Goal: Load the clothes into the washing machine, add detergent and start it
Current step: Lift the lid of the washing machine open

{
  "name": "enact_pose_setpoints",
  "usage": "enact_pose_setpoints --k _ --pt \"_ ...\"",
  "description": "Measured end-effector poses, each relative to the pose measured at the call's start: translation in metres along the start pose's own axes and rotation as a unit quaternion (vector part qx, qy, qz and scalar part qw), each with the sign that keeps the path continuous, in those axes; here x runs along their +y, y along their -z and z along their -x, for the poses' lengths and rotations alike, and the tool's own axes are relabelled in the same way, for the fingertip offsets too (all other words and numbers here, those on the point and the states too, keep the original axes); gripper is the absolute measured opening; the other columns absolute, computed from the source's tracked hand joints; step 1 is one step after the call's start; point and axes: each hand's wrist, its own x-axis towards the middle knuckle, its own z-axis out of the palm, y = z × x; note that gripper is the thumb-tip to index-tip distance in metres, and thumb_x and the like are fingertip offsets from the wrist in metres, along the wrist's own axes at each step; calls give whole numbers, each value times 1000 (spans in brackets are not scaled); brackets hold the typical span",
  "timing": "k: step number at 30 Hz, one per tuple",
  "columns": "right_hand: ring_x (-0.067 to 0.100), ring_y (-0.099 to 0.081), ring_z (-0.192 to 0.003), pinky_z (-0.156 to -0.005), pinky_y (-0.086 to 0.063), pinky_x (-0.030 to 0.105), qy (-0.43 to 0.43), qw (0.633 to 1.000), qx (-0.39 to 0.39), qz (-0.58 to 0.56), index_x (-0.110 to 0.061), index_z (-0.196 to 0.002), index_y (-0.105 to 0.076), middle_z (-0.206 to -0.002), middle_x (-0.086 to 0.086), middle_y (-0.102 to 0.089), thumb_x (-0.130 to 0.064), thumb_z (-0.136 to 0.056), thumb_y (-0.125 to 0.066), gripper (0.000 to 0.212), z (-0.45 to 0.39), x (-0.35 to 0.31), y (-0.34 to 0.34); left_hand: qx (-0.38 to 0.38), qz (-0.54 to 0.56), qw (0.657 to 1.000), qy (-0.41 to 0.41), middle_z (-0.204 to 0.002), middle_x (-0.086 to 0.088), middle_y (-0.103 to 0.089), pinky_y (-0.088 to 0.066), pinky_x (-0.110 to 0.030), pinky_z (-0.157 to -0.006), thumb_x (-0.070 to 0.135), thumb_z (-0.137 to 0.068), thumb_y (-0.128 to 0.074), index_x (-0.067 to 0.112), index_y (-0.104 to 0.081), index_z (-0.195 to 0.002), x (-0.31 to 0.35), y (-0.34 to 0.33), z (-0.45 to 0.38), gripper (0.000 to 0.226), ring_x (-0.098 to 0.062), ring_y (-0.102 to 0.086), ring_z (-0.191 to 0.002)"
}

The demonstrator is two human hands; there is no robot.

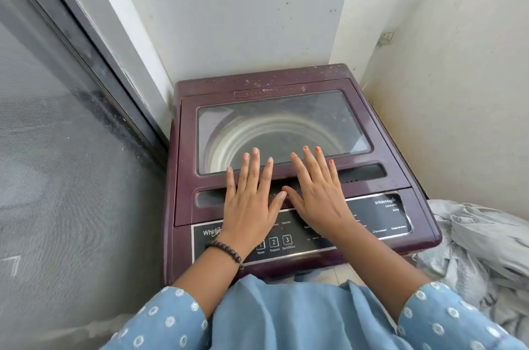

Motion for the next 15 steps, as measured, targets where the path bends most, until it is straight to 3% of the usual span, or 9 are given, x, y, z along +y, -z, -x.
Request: enact_pose_setpoints --k 7,15 --pt "36 -18 -148 -116 -24 56 16 1000 -1 12 -12 -143 -44 -156 15 -31 -54 -96 -23 66 9 1 -5 7 -16 1000 6 -167 -13 -6 -12 -56 -122 55 -101 -21 16 -21 -158 9 -7 19 70 -28 -4 -154" --pt "36 -38 -140 -111 -36 51 36 999 -39 5 -11 -136 -53 -142 15 -51 -56 -94 -24 68 21 10 -1 -37 -30 998 45 -167 -11 -10 -10 -54 -120 49 -101 -18 16 -38 -153 31 -11 40 65 -27 -5 -154"
